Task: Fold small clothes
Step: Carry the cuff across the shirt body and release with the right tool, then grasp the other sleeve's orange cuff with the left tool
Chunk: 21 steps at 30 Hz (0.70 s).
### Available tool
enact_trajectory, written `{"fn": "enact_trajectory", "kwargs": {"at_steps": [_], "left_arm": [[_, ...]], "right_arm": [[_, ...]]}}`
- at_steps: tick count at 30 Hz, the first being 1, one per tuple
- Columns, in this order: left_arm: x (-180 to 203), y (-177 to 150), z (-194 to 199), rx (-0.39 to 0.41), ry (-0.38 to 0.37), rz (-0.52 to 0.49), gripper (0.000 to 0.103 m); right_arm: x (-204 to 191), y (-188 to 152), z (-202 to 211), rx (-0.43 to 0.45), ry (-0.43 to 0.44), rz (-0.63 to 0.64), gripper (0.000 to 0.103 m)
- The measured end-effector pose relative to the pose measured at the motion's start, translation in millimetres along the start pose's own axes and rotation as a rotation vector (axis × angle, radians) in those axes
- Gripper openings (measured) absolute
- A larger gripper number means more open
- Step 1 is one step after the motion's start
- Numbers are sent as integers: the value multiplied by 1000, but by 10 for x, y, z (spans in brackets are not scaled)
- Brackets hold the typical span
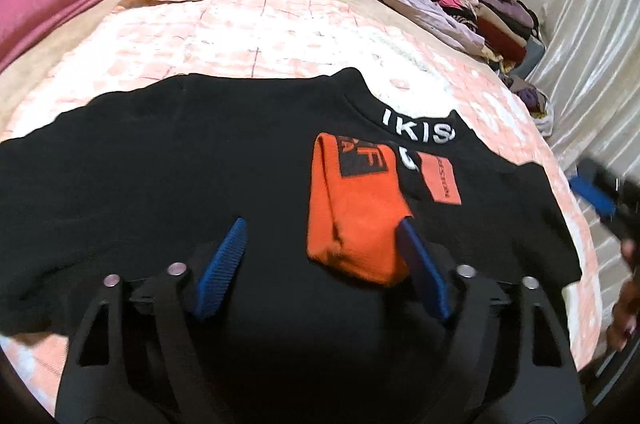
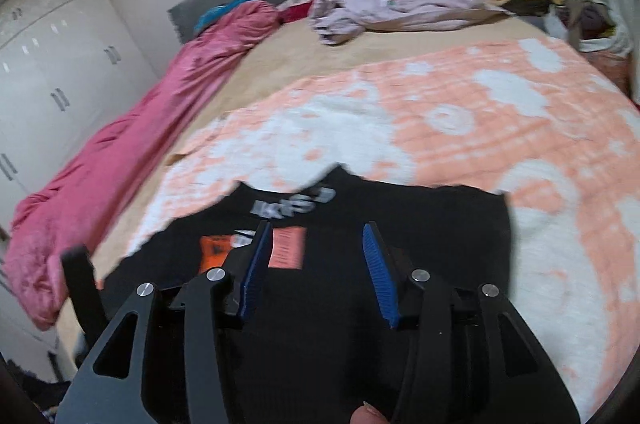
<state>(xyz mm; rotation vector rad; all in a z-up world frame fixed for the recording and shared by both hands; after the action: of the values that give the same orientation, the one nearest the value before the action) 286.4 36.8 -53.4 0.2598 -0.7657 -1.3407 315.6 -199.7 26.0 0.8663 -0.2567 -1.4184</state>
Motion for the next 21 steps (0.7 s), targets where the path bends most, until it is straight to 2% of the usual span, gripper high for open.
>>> {"fn": "enact_trajectory", "kwargs": {"at_steps": [1, 2, 3, 4, 5, 6, 8, 12, 16, 17, 18, 20, 21], "left_arm": [[16, 11, -13, 5, -10, 3, 62], [36, 16, -18, 13, -21, 8, 50], [52, 14, -22, 16, -30, 9, 30], [68, 12, -15, 25, -31, 9, 23], [65, 11, 6, 43, -7, 7, 10], [51, 23, 51, 68, -4, 10, 0], [23, 76, 138, 94, -75, 39, 0], [-46, 220, 438, 172, -30, 10, 0], [-145, 236, 402, 107, -119, 50, 0], [-174, 208, 340, 81, -124, 63, 4], [-180, 184, 289, 59, -135, 70, 18], [-170, 100, 170, -2, -192, 113, 38], [-149, 65, 114, -26, -214, 126, 40]], "right_arm": [[83, -35, 11, 1, -19, -3, 46], [154, -68, 32, 2, -39, -7, 46], [221, -94, 54, 3, -54, -15, 46], [325, -124, 101, 12, -70, -32, 46], [382, -131, 125, 18, -79, -43, 46], [443, -141, 155, 25, -90, -55, 46], [581, -142, 223, 47, -125, -81, 46], [709, -142, 297, 71, -166, -85, 46], [709, -171, 296, 71, -165, -81, 46], [704, -184, 293, 71, -160, -85, 46], [681, -189, 295, 70, -156, -83, 47], [661, -212, 309, 72, -153, -77, 47], [647, -225, 310, 73, -152, -74, 48]]}}
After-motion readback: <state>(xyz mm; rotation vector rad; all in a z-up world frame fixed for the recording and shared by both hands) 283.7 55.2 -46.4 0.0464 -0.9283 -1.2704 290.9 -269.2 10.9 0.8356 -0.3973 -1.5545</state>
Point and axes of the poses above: each gripper's, at about its wrist camera, not at the fingertips, and z roughly against the way its jaws point, x to its right, y to its top, the point moved 4 cm from there along -z, roughly the way its jaws point, and after that the axes turned 2 degrees about -y, right-handed, at the moved point
